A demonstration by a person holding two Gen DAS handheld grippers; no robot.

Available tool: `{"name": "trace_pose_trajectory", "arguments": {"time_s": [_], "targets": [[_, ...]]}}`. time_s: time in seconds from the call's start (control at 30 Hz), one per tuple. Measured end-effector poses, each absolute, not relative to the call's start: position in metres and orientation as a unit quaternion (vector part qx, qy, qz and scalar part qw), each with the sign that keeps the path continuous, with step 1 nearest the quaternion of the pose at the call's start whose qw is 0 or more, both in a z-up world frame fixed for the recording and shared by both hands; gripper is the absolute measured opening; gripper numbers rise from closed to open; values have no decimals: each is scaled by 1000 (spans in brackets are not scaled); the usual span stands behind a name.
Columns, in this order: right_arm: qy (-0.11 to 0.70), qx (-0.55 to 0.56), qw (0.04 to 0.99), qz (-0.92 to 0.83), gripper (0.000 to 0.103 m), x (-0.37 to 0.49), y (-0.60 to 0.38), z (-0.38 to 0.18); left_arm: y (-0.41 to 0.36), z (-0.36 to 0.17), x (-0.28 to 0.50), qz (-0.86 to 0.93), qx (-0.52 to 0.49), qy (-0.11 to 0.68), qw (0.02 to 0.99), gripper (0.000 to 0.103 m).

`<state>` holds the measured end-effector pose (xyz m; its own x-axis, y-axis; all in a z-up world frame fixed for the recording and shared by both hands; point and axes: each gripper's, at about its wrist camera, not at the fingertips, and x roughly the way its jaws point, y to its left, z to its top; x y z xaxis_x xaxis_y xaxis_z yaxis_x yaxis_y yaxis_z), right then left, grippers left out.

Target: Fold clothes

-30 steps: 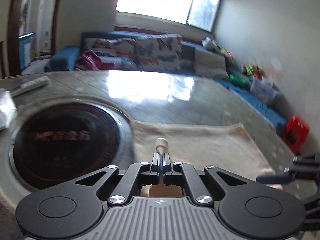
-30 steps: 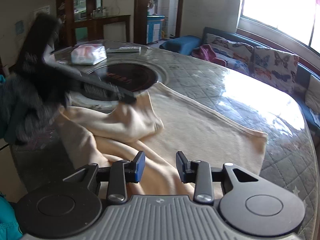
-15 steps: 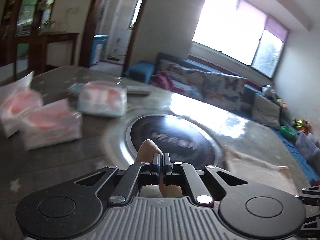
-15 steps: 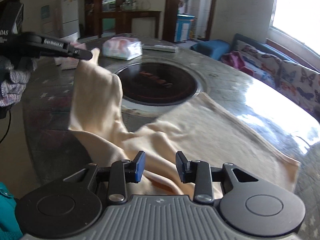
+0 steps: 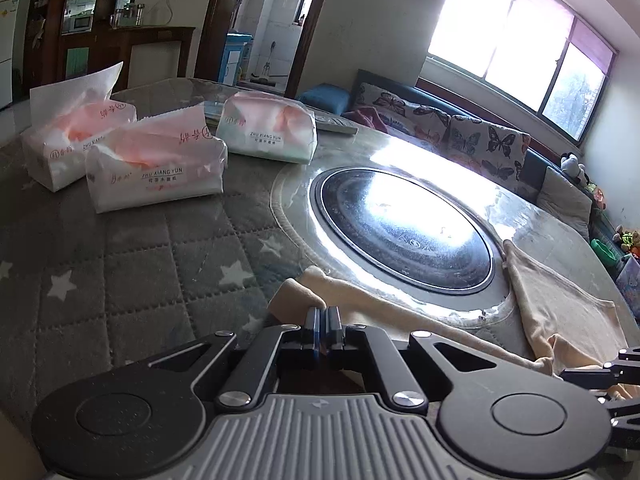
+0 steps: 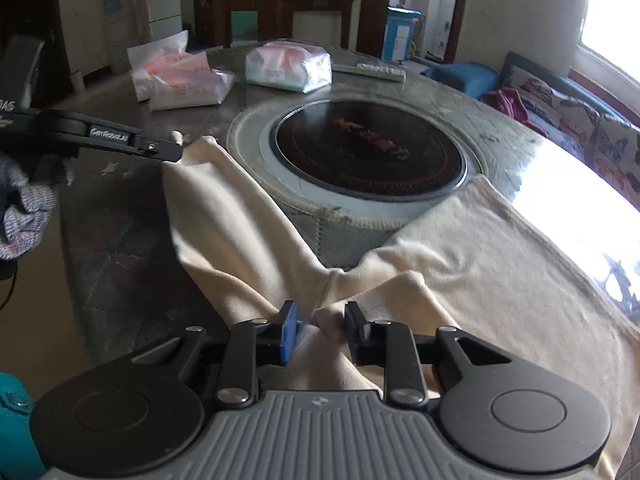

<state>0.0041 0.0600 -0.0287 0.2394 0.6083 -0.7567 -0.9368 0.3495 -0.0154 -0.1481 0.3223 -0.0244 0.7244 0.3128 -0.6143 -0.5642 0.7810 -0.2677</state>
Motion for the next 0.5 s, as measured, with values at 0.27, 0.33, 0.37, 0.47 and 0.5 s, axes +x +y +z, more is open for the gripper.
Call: {"name": "trace_pose_trajectory", "arguments": {"time_s": [0.27,0.33,0.37,0.47,0.5], "targets": [[340,-224,764,501,5,9,59,-31,325,-30,-149,245,-234,285,897,5],[329,-217,772,498,4,9,54,-24,326,-31,-149,246,-236,287,895,7],[321,-212,779,495,4,10,50,-18,327,-31,-149,247,-236,287,895,7],[299,-192,806,473,4,16,27,-1,326,-31,-147,248,-233,290,895,7],[293,-185,816,463,4,19,18,4,326,-31,-147,249,-231,291,894,7]]}}
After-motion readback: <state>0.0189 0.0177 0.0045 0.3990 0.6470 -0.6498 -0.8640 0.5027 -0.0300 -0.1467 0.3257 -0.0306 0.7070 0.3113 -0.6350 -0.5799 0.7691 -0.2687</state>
